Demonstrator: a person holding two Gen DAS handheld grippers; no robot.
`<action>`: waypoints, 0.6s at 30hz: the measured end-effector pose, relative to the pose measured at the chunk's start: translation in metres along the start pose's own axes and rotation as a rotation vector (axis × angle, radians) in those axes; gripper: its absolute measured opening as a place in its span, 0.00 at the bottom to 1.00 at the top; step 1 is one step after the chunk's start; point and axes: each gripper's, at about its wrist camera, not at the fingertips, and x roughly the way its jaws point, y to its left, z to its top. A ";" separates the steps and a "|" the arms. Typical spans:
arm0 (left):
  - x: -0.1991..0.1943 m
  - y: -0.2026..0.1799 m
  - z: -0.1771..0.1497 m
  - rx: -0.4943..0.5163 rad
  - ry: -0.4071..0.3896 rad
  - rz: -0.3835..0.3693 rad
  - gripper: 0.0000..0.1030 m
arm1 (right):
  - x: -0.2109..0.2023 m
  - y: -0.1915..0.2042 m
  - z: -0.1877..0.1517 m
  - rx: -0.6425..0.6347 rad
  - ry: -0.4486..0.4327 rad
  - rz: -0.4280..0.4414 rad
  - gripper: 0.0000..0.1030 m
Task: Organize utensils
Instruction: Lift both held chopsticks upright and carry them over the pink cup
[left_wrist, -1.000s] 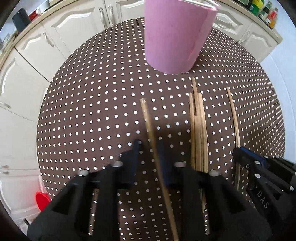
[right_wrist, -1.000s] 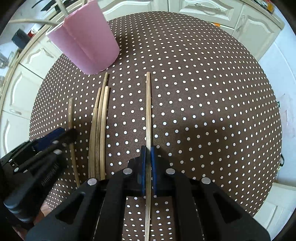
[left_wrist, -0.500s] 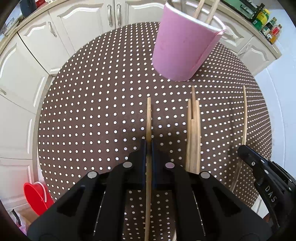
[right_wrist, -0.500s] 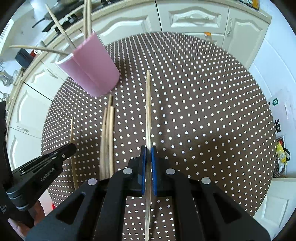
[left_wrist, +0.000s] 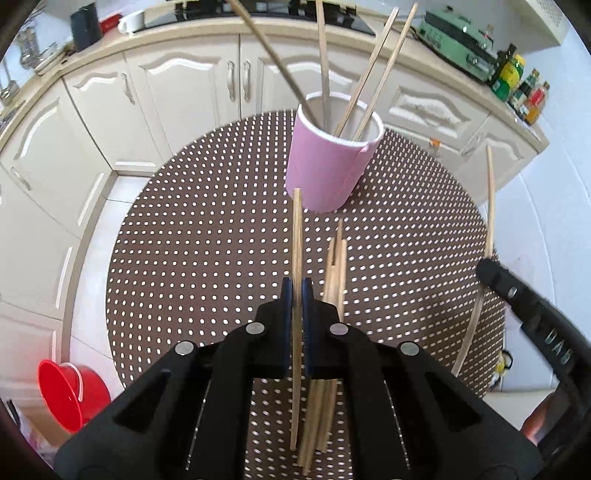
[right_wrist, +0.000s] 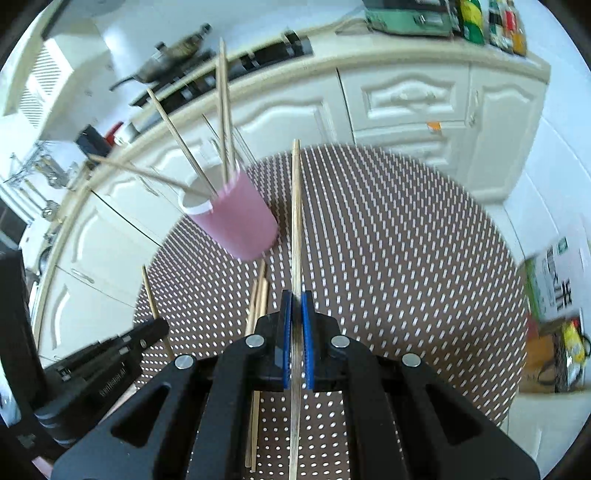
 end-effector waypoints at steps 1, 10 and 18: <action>-0.002 -0.002 0.002 -0.006 -0.008 0.005 0.05 | -0.008 -0.002 0.005 -0.017 -0.018 0.013 0.05; -0.046 -0.029 0.007 -0.068 -0.131 0.078 0.05 | -0.044 -0.008 0.040 -0.106 -0.122 0.111 0.05; -0.084 -0.056 0.021 -0.062 -0.222 0.144 0.05 | -0.067 -0.006 0.064 -0.138 -0.213 0.174 0.05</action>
